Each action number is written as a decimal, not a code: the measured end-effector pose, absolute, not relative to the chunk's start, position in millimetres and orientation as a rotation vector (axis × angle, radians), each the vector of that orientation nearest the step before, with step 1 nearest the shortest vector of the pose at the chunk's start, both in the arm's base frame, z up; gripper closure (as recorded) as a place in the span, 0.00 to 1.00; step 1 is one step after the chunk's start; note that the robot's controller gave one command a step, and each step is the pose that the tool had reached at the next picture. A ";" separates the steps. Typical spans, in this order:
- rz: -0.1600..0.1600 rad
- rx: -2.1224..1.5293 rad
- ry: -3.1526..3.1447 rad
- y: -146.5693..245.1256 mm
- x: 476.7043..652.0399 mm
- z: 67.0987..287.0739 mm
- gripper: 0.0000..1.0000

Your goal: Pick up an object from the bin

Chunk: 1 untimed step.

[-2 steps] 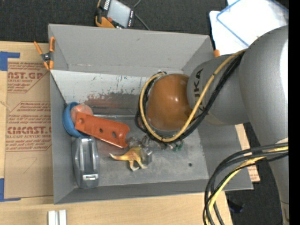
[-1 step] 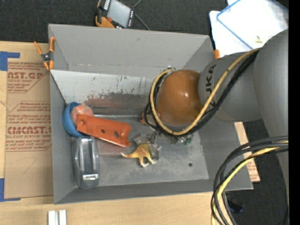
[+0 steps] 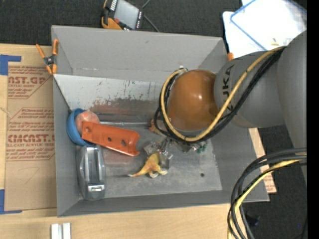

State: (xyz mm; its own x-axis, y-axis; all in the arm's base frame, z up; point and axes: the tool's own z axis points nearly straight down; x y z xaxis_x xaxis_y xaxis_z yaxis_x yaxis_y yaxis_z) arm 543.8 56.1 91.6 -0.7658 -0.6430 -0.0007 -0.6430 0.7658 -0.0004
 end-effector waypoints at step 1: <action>0.001 -1.053 2.968 -4.3 507.7 72.0 1.00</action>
Offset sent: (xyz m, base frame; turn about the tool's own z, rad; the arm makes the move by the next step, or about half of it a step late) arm -0.0169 -0.0047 0.1045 -0.0169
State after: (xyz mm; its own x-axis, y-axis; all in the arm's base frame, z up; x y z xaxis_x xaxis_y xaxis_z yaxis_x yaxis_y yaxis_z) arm 507.7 -4.3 72.0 -0.7764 -0.6302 0.0066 -0.6302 0.7765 0.0029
